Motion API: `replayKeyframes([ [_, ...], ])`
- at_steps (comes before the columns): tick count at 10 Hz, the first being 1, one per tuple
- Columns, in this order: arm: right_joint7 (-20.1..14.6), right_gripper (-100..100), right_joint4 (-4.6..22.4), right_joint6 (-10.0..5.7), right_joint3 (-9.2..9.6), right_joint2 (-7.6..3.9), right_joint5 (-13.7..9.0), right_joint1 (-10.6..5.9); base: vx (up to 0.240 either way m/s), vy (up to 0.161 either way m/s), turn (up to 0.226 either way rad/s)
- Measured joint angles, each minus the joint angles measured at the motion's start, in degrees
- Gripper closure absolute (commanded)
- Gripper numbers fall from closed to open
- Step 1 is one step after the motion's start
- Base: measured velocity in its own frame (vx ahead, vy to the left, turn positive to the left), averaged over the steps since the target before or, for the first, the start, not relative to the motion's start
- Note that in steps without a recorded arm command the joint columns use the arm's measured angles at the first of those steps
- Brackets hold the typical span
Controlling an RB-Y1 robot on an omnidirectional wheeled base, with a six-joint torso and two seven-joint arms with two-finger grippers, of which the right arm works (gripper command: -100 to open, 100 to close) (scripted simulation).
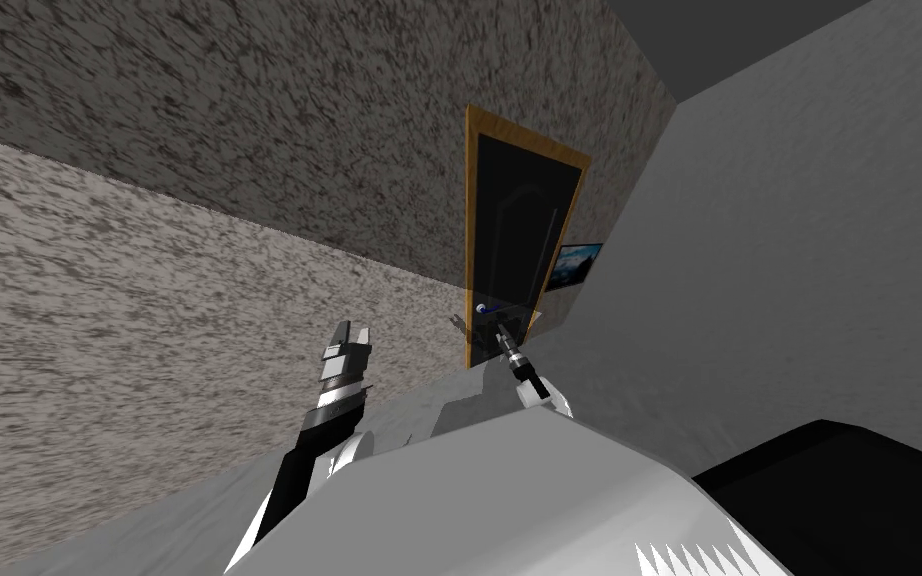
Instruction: Pull the door open
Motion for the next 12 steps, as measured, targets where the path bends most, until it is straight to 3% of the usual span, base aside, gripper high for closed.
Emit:
replayKeyframes([
  [6,-1.74,-100,9.97,-2.46,1.94,-2.50,-2.17,-3.62,0.062,-0.061,0.072],
  [9,-2.51,-100,13.13,-2.70,2.51,-3.64,-3.01,-4.65,0.037,-0.057,0.065],
  [12,-3.02,-100,17.38,-3.93,3.15,-4.26,-3.65,-6.33,0.059,-0.053,0.070],
])
